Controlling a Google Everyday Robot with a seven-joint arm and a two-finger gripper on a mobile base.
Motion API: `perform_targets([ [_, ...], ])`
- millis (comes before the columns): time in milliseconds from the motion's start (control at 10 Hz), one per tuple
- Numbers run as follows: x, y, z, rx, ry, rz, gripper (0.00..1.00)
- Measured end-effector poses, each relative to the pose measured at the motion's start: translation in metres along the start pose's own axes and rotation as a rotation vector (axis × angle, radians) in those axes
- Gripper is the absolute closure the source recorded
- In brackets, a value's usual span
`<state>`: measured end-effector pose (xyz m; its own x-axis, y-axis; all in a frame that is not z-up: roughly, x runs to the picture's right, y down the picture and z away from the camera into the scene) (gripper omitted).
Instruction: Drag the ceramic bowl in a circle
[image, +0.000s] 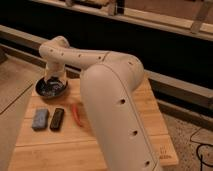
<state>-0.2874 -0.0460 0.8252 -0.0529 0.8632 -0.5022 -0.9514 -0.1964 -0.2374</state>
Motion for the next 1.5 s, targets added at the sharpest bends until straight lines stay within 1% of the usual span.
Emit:
perform_targets([
  [100,0.003,-0.007,0.004,0.011,0.005,0.02,0.35],
  [200,0.004,-0.015,0.006,0.034,0.009,0.04,0.35],
  [300,0.005,-0.029,0.007,0.079,0.008,0.069,0.35],
  [400,0.004,-0.039,0.007,0.114,0.005,0.089,0.35],
  [500,0.005,-0.049,0.008,0.163,0.004,0.113,0.35],
  [600,0.006,-0.05,0.012,0.18,0.009,0.118,0.35],
  [700,0.008,-0.048,0.019,0.186,0.015,0.116,0.35],
  [800,0.014,-0.04,0.033,0.189,0.04,0.113,0.35],
  [900,0.018,-0.037,0.042,0.192,0.06,0.11,0.35],
  [1000,0.022,-0.039,0.053,0.203,0.085,0.116,0.35],
  [1100,0.024,-0.047,0.063,0.214,0.114,0.137,0.35],
  [1200,0.024,-0.05,0.068,0.217,0.127,0.149,0.35],
  [1300,0.023,-0.052,0.073,0.222,0.142,0.155,0.4],
  [1500,0.016,-0.046,0.077,0.211,0.137,0.13,0.62],
])
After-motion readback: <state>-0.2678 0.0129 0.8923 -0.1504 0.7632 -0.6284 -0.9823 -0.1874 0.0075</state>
